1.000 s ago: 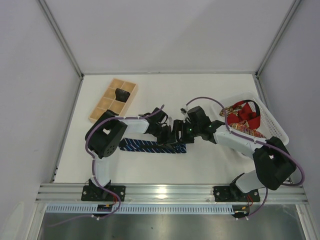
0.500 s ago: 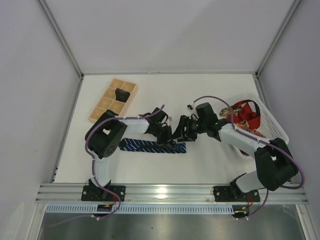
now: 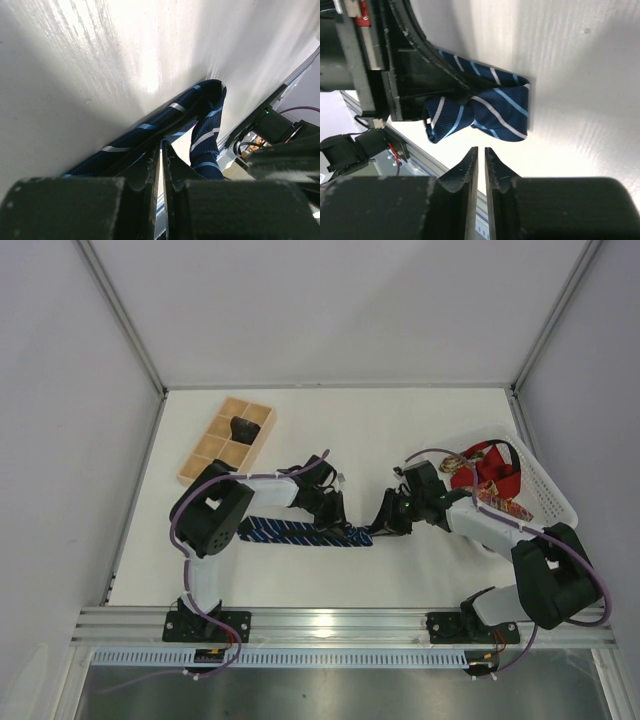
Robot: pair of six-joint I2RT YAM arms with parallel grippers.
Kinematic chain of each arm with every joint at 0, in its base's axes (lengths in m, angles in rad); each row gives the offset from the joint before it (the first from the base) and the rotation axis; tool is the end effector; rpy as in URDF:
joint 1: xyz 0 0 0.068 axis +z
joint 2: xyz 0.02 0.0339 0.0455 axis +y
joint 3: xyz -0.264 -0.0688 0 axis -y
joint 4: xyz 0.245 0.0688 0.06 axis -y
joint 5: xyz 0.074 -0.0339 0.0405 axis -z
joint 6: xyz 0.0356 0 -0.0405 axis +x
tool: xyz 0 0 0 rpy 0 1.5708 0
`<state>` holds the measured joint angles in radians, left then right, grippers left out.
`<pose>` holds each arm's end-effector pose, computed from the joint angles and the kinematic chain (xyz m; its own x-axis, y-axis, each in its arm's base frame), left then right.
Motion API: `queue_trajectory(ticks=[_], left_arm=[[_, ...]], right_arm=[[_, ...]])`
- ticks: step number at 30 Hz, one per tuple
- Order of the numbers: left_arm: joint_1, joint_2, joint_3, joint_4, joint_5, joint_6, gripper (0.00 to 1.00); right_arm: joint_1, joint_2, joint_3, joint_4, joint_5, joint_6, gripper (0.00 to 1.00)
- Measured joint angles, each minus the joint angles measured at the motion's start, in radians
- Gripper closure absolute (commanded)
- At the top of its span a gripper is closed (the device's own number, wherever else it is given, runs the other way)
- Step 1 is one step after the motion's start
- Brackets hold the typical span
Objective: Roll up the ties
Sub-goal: Roll the tie
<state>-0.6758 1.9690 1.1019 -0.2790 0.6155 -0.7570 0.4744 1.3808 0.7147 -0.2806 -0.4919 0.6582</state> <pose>0.2751 -0.2469 0.1150 -0.9950 0.0790 0.0618 0.0180 0.7463 -0.6654 0.2249 0.1344 0.1830 -0.9675 0.1093 -0.2278 -0.0712 0.7473 0.6607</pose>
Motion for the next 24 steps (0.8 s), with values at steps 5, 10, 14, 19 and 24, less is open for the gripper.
queue_trajectory(ticks=[5, 10, 14, 19, 24], left_arm=[[-0.001, -0.001, 0.0, -0.002, -0.002, 0.0, 0.88], [-0.001, -0.006, 0.002, -0.016, -0.011, 0.001, 0.87], [-0.001, -0.012, 0.002, -0.027, -0.021, 0.002, 0.82], [-0.001, -0.026, 0.003, -0.045, -0.038, 0.005, 0.75], [-0.001, -0.045, 0.003, -0.068, -0.065, 0.008, 0.71]], right_arm=[[0.0, 0.03, -0.002, 0.023, 0.015, 0.001, 0.88], [0.0, 0.093, -0.002, 0.059, 0.014, 0.004, 0.9], [0.002, 0.155, -0.002, 0.085, 0.015, 0.009, 0.91], [0.008, 0.198, -0.002, 0.111, 0.014, 0.03, 0.91], [0.018, 0.213, 0.013, 0.115, 0.033, 0.034, 0.92]])
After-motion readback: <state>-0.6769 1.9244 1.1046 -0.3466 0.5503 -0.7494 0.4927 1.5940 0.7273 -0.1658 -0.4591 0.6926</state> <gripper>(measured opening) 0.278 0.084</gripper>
